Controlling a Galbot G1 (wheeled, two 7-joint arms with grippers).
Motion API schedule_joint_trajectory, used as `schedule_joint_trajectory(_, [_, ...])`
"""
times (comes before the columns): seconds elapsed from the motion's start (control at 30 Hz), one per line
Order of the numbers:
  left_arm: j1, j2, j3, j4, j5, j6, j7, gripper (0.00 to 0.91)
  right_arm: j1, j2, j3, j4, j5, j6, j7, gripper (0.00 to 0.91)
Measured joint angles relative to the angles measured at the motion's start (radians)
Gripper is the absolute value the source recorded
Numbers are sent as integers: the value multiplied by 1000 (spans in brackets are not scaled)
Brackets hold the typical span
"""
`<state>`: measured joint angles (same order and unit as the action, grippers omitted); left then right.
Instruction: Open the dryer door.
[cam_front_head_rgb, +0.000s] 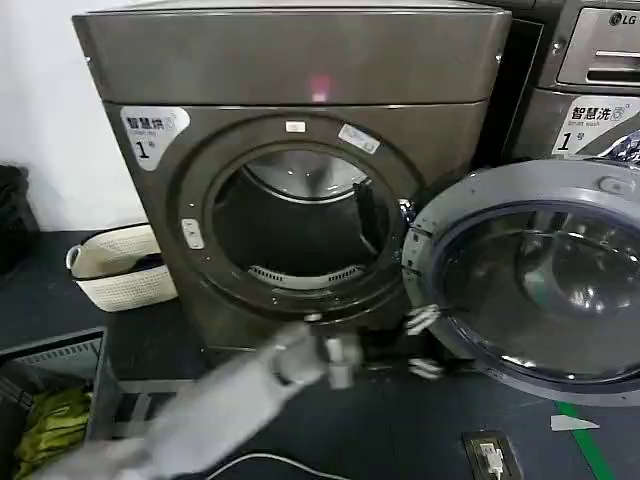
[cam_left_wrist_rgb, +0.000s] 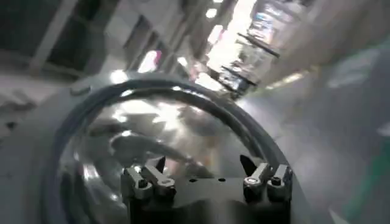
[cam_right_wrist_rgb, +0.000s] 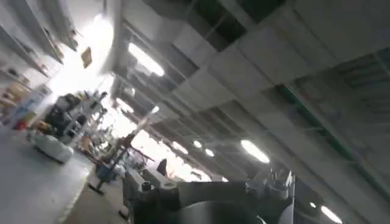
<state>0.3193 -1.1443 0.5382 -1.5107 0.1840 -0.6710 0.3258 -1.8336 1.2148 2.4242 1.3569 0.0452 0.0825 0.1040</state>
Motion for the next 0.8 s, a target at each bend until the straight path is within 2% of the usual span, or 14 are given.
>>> schedule_joint_trajectory(0.17, [-66, 218, -14, -72, 157, -152, 54, 907, 15, -20, -36, -15, 71, 21, -14, 907])
schedule_joint_trajectory(0.4, [-140, 478, -23, -73, 421, -154, 116, 907, 34, -40, -91, -16, 198, -8, -23, 907])
schedule_joint_trajectory(0.57, [-122, 652, -70, -21, 787, -155, 112, 907, 43, -80, -101, -62, 241, 38, -26, 907])
schedule_joint_trajectory(0.67, [-83, 729, -149, 72, 990, -154, 136, 907, 50, -104, -114, -96, 254, 49, -36, 907])
schedule_joint_trajectory(0.8, [59, 828, -300, 169, 1094, -155, 152, 907, 71, -118, -137, -104, 246, 54, -50, 907])
